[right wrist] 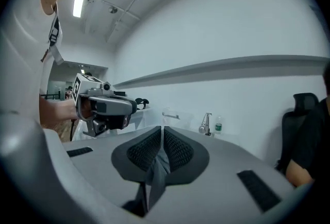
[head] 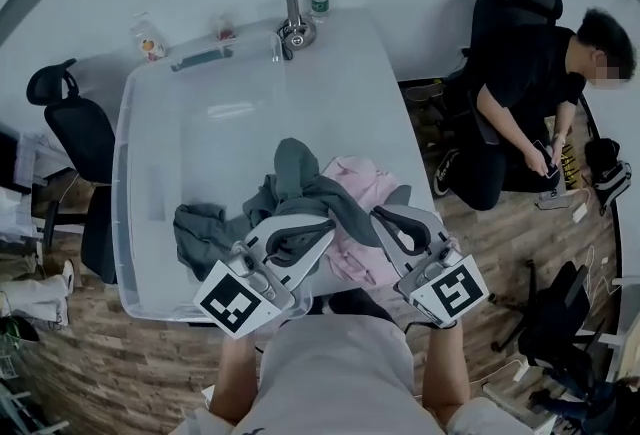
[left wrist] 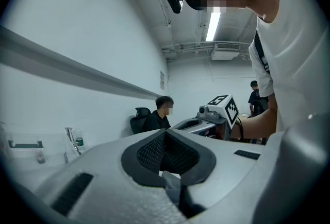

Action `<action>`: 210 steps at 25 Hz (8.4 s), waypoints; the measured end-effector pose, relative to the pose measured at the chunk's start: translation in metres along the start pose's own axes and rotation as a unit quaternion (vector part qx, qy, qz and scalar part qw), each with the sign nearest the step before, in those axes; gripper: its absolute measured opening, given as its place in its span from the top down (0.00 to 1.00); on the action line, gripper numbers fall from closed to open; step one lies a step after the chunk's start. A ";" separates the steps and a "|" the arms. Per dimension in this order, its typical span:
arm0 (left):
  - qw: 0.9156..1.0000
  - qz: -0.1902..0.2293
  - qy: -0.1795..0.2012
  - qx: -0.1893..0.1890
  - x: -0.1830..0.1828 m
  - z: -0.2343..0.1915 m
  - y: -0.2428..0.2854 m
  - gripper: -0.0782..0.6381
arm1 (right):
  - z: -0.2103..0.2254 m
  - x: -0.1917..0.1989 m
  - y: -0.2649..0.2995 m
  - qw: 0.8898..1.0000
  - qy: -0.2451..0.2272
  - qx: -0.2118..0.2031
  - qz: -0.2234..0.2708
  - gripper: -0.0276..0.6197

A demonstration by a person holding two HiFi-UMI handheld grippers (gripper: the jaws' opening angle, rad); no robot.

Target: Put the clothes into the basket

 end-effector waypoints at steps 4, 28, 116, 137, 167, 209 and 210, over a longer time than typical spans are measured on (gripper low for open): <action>1.000 -0.015 0.003 0.025 0.008 0.009 0.023 0.88 | 0.010 0.023 -0.011 0.999 0.003 0.025 -0.028 0.93; 0.980 -0.091 0.045 0.169 0.042 0.068 0.114 0.88 | 0.041 0.216 -0.061 0.955 0.018 0.125 -0.269 0.53; 0.983 -0.085 0.012 0.160 0.043 0.066 0.114 0.88 | 0.051 0.222 -0.012 0.975 0.107 0.111 -0.163 0.70; 0.995 -0.056 0.021 0.080 0.024 0.033 0.061 0.88 | 0.034 0.089 -0.009 0.993 0.085 0.079 -0.015 0.71; 0.995 0.002 0.083 -0.050 -0.032 0.002 -0.047 0.88 | -0.022 -0.055 0.025 0.993 0.055 -0.020 0.099 0.72; 0.960 0.031 0.141 -0.238 -0.076 -0.026 -0.240 0.88 | -0.164 -0.201 0.127 0.972 -0.014 -0.183 0.145 0.73; 0.959 0.032 0.141 -0.242 -0.076 -0.028 -0.246 0.88 | -0.170 -0.204 0.130 0.971 -0.017 -0.188 0.145 0.73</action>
Point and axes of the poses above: the fingertips, and each gripper's own axes: y forward along the fingers, z to its right, x out of its underside, the point moved 2 cm from there along -y, backward along the fingers, and after that the axes turned 6 degrees about x, right-handed, at the moved point
